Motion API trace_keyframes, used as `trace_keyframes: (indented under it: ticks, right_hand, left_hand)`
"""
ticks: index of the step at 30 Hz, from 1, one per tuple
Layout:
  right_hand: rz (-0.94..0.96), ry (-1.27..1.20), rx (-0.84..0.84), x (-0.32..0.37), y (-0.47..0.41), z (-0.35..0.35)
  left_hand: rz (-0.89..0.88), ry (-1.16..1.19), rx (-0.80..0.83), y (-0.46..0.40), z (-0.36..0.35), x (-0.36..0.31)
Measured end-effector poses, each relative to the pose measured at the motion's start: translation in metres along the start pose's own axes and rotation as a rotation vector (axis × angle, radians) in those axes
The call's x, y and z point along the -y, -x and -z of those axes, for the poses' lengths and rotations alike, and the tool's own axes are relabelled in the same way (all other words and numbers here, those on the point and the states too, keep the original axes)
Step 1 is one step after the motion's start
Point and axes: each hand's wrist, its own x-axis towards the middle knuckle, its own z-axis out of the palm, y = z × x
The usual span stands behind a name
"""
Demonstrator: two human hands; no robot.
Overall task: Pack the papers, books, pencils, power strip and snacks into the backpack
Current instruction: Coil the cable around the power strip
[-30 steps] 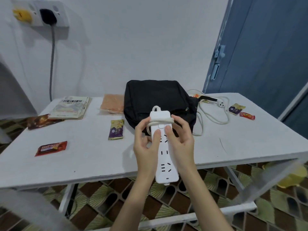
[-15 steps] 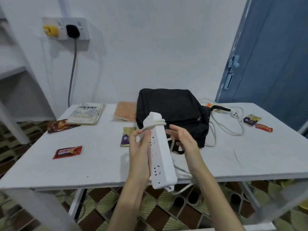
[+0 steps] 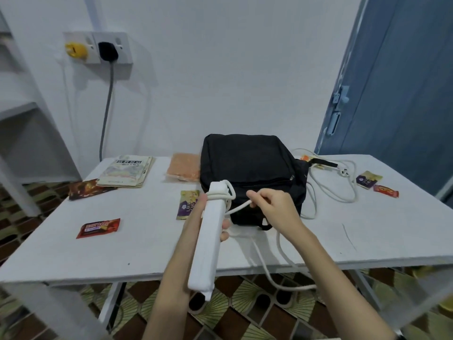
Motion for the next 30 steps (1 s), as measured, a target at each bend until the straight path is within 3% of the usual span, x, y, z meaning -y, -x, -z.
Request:
trace_keyframes:
  ticks: [6,9,11,20,26,30]
  right_hand:
    - [-0.068,0.02,-0.001,0.028,0.002,0.008]
    - [-0.199,-0.285,0.109,0.044,0.01,0.011]
    - [-0.232,-0.359,0.22,0.052,0.019,0.009]
    - [-0.132,-0.06,0.232,0.057,0.045,0.002]
    - [-0.201,-0.418,0.369,0.047,0.049,0.002]
    - [-0.36,-0.851,0.321,0.045,0.051,-0.007]
  left_hand:
    - [-0.297,-0.284,-0.041,0.016,0.012,0.003]
    - [-0.354,-0.313,-0.093,0.016,0.012,0.003]
    - [-0.395,-0.334,-0.149,0.015,0.012,0.006]
    - [-0.431,-0.448,-0.226,0.02,0.014,0.006]
    - [-0.491,-0.551,-0.273,0.027,0.02,0.0]
    - [-0.504,-0.242,-0.277,0.022,0.015,0.004]
